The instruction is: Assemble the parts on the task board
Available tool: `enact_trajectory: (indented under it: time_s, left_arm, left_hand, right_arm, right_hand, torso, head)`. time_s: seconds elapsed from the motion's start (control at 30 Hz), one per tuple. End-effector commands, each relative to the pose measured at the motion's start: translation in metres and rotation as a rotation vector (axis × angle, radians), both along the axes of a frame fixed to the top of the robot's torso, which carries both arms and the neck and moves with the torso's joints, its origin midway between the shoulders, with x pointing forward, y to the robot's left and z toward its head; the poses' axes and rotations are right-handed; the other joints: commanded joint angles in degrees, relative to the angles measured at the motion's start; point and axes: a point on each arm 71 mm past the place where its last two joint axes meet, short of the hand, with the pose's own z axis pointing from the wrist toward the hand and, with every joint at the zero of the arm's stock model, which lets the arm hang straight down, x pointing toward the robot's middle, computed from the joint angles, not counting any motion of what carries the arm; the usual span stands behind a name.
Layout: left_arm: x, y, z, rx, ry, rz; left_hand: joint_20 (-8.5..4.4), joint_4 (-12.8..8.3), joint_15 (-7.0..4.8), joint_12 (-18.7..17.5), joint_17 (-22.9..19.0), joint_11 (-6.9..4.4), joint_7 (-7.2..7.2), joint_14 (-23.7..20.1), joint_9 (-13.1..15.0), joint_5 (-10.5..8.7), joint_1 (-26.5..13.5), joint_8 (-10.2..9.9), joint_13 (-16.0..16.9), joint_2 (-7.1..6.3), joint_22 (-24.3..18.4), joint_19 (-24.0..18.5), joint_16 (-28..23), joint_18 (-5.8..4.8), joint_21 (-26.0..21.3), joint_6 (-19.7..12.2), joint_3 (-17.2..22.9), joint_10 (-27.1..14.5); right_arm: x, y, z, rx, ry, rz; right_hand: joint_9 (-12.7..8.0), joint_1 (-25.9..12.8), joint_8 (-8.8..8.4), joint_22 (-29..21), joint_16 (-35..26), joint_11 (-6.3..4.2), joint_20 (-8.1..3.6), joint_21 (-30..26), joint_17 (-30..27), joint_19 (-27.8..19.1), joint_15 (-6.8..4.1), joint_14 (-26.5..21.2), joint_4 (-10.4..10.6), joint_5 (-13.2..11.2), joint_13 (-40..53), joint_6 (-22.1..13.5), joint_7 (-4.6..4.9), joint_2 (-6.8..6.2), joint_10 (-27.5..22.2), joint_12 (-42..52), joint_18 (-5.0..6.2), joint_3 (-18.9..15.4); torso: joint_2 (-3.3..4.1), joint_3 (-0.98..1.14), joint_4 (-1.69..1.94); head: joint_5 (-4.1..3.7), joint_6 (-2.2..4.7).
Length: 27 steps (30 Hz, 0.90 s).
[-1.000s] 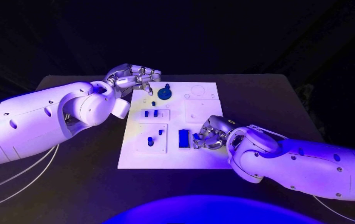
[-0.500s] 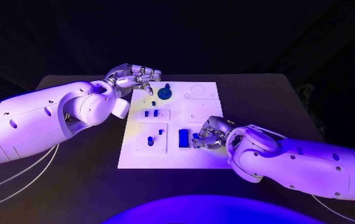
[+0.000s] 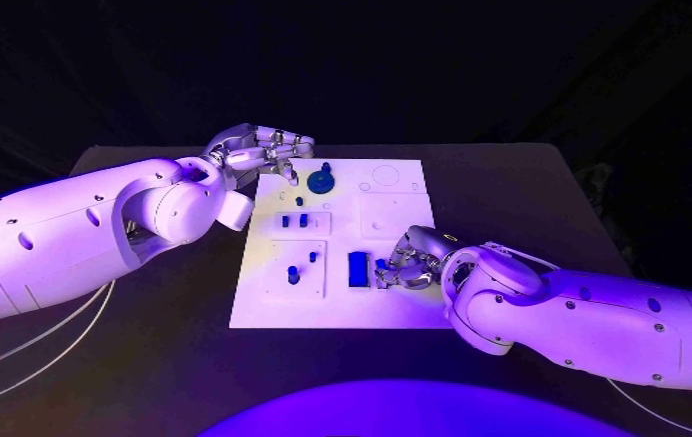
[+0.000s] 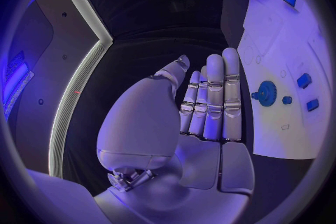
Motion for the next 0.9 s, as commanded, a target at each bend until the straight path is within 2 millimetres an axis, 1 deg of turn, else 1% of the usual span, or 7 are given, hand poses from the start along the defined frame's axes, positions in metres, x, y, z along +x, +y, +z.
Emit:
enact_trajectory:
  time_s: [0.03, 0.3, 0.33, 0.5, 0.53, 0.77, 0.9]
  left_arm:
    - [-0.0007, -0.0022, 0.0010, -0.006, -0.004, -0.019]
    - [-0.0007, -0.0018, 0.0009, -0.006, -0.002, -0.019]
    - [-0.0006, -0.0017, 0.0008, -0.006, -0.002, -0.019]
    - [-0.0006, -0.0016, 0.0008, -0.005, -0.002, -0.019]
    - [-0.0005, -0.0016, 0.0008, -0.005, -0.002, -0.019]
    - [-0.0005, -0.0015, 0.0008, -0.005, -0.002, -0.019]
    - [-0.0005, -0.0016, 0.0008, -0.005, -0.002, -0.019]
  left_hand:
    - [0.00, 0.08, 0.16, 0.43, -0.07, 0.05, 0.07, -0.36, -0.07, -0.01, -0.09, 0.21, 0.02, 0.43, 0.09, 0.18, 0.28, 0.72, 0.20, -0.41, -0.29, -0.37]
    - [0.00, 0.08, 0.16, 0.43, -0.07, 0.05, 0.07, -0.36, -0.07, -0.01, -0.09, 0.21, 0.02, 0.43, 0.09, 0.18, 0.28, 0.72, 0.20, -0.41, -0.29, -0.37]
    - [0.00, 0.08, 0.16, 0.43, -0.07, 0.05, 0.07, -0.36, -0.07, -0.01, -0.09, 0.21, 0.02, 0.43, 0.09, 0.18, 0.28, 0.72, 0.20, -0.41, -0.29, -0.37]
    - [0.00, 0.08, 0.16, 0.43, -0.07, 0.05, 0.07, -0.36, -0.07, -0.01, -0.09, 0.21, 0.02, 0.43, 0.09, 0.18, 0.28, 0.72, 0.20, -0.41, -0.29, -0.37]
    - [0.00, 0.08, 0.16, 0.43, -0.07, 0.05, 0.07, -0.36, -0.07, -0.01, -0.09, 0.21, 0.02, 0.43, 0.09, 0.18, 0.28, 0.72, 0.20, -0.41, -0.29, -0.37]
    - [0.00, 0.08, 0.16, 0.43, -0.07, 0.05, 0.07, -0.36, -0.07, -0.01, -0.09, 0.21, 0.02, 0.43, 0.09, 0.18, 0.28, 0.72, 0.20, -0.41, -0.29, -0.37]
    - [0.00, 0.08, 0.16, 0.43, -0.07, 0.05, 0.07, -0.36, -0.07, -0.01, -0.09, 0.21, 0.02, 0.43, 0.09, 0.18, 0.28, 0.72, 0.20, -0.41, -0.29, -0.37]
  right_arm:
    - [-0.0009, 0.0007, -0.0003, -0.011, 0.002, 0.014]
    - [-0.0027, 0.0013, 0.0019, -0.004, -0.009, 0.022]
    - [-0.0029, 0.0014, 0.0022, -0.002, -0.010, 0.023]
    - [-0.0040, 0.0023, 0.0032, 0.002, -0.015, 0.026]
    - [-0.0040, 0.0023, 0.0034, 0.003, -0.016, 0.026]
    - [-0.0040, 0.0007, 0.0038, 0.000, -0.023, 0.024]
    - [-0.0034, -0.0028, 0.0034, -0.009, -0.024, 0.020]
  right_hand:
    - [0.01, -0.65, -0.17, 12.38, 0.19, 0.04, -0.42, -0.33, 12.72, 2.48, -0.31, 5.34, 0.00, 0.21, 6.12, -0.16, 0.37, -0.04, 0.42, -0.19, -0.56, -0.86]
    - [0.00, -1.98, -0.19, 12.38, 0.19, 0.09, -0.35, -0.35, 12.73, 2.47, -0.25, 5.34, 0.16, -1.40, 6.25, -0.13, 0.41, 0.38, 0.45, -0.14, -0.55, -3.53]
    - [0.00, -2.09, -0.19, 12.38, 0.19, 0.09, -0.35, -0.35, 12.73, 2.47, -0.25, 5.35, 0.18, -1.46, 6.27, -0.13, 0.40, 0.45, 0.46, -0.13, -0.55, -3.69]
    - [-0.02, -2.63, -0.20, 12.39, 0.20, 0.09, -0.34, -0.30, 12.76, 2.48, -0.25, 5.35, 0.24, -1.69, 6.31, -0.11, 0.39, 0.73, 0.48, -0.11, -0.56, -4.48]
    - [-0.02, -2.79, -0.20, 12.39, 0.22, 0.08, -0.34, -0.31, 12.78, 2.48, -0.25, 5.36, 0.25, -1.73, 6.33, -0.10, 0.39, 0.81, 0.48, -0.10, -0.56, -4.68]
    - [-0.02, -3.09, -0.20, 12.40, 0.22, 0.07, -0.34, -0.26, 12.78, 2.49, -0.25, 5.36, 0.25, -1.86, 6.37, -0.08, 0.37, 1.06, 0.51, -0.06, -0.56, -5.11]
    - [-0.02, -2.12, -0.20, 12.39, 0.24, 0.00, -0.37, -0.28, 12.81, 2.49, -0.30, 5.37, -0.20, -1.55, 6.41, -0.09, 0.28, 1.59, 0.52, -0.05, -0.56, -5.26]
  torso:
    - [0.00, 0.00, 0.01]
    - [0.01, 0.02, -0.04]
    - [-0.01, -0.02, -0.05]
    - [-0.01, 0.04, -0.01]
    - [-0.01, 0.00, -0.01]
    - [0.01, -0.01, -0.02]
    - [-0.02, -0.01, 0.00]
  head:
    - [-0.02, -0.03]
    - [0.08, -0.03]
    - [0.08, -0.04]
    - [0.01, -0.01]
    - [0.00, -0.02]
    - [-0.04, -0.07]
    - [-0.06, -0.08]
